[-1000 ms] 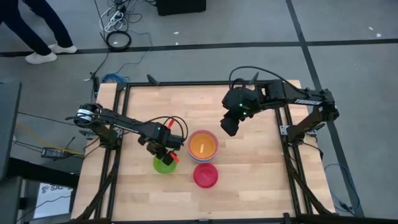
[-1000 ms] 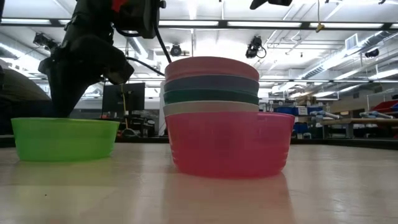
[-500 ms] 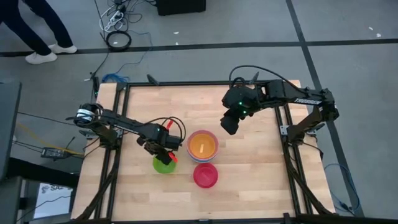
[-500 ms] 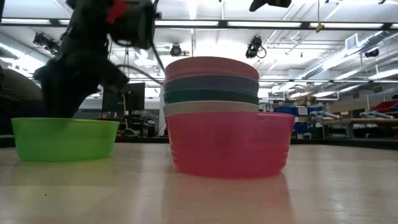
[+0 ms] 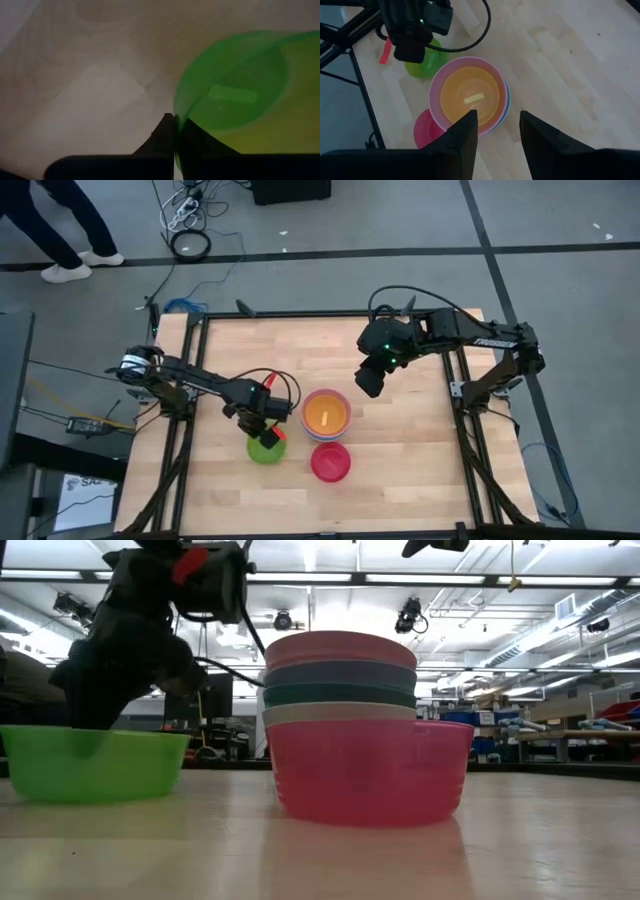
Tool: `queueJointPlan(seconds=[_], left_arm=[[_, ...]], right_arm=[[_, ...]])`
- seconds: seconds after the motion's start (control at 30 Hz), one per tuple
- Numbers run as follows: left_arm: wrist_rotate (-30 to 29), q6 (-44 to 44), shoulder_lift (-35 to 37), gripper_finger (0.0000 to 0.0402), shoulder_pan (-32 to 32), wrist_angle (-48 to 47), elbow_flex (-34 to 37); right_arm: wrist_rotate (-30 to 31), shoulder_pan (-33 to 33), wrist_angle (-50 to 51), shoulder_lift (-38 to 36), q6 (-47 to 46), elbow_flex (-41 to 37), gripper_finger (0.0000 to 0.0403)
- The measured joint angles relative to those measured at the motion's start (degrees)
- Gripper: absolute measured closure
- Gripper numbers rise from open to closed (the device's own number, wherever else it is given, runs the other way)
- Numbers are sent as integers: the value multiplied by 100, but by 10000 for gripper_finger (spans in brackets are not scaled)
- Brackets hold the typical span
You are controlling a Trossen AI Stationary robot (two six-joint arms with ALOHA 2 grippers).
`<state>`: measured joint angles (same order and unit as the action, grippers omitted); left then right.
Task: Nest bowls inside each other
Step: Stack the small green bowl on top of the small yellow bowl
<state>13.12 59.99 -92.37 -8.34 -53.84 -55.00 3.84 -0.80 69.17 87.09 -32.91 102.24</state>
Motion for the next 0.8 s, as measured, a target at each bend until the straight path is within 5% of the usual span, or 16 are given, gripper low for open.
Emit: queueJointPlan(seconds=[0.2, 0.4, 0.57, 0.8], left_arm=[[-21, 46, 560, 396, 0, -823, -575], [-1122, 162, 1318, 398, 187, -861, -1704], [-1596, -231, 1097, 398, 578, -721, -2385], [-1342, -617, 287, 398, 984, -259, -2799]], right_arm=[[2, 2, 23, 0, 0, 0, 268], [94, 2, 604, -7, -368, 0, 268], [436, -27, 877, -269, -841, 0, 268], [834, -144, 947, -658, -1241, 0, 268]])
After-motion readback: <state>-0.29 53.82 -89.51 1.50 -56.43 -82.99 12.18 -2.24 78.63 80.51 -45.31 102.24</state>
